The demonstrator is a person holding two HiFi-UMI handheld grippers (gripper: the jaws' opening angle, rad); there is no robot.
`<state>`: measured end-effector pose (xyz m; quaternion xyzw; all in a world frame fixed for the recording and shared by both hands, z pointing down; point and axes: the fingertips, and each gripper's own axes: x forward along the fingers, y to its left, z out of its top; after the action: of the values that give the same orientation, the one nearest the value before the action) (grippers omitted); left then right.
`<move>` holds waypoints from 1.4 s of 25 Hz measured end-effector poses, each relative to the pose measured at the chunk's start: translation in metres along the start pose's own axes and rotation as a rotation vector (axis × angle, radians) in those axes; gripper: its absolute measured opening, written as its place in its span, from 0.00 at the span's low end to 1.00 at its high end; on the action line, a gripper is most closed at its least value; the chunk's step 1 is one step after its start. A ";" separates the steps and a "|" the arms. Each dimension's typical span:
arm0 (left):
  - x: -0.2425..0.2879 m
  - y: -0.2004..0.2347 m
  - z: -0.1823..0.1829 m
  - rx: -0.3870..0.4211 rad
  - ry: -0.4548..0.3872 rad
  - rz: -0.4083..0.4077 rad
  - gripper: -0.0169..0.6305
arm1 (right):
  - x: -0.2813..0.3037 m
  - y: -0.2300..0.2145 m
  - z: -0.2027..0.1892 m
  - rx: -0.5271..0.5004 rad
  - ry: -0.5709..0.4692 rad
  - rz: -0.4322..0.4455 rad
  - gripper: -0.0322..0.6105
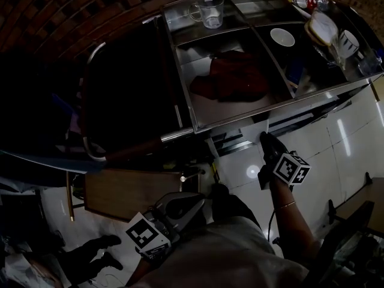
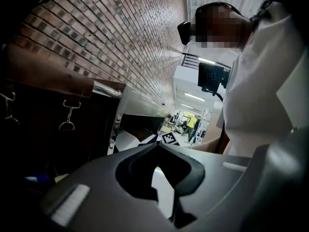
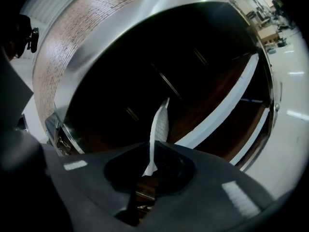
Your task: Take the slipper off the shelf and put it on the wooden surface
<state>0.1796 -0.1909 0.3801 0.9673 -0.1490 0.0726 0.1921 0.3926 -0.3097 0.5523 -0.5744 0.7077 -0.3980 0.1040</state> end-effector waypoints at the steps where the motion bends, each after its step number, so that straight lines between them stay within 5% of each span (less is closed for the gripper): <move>1: -0.003 -0.001 0.001 0.005 -0.006 0.002 0.02 | -0.008 0.003 0.002 -0.002 -0.014 -0.004 0.10; 10: -0.064 -0.022 -0.009 0.073 -0.058 -0.034 0.02 | -0.103 0.066 -0.024 0.013 -0.142 0.000 0.10; 16: -0.130 -0.058 -0.011 0.139 -0.149 -0.100 0.02 | -0.173 0.119 -0.094 0.011 -0.184 -0.055 0.10; 23: -0.214 -0.086 -0.042 0.158 -0.128 -0.157 0.02 | -0.242 0.198 -0.179 0.024 -0.224 -0.079 0.10; 35: -0.279 -0.153 -0.069 0.241 -0.198 -0.047 0.02 | -0.291 0.275 -0.253 -0.006 -0.157 0.112 0.10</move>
<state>-0.0414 0.0437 0.3350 0.9890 -0.1348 -0.0104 0.0608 0.1314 0.0697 0.4411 -0.5638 0.7295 -0.3432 0.1793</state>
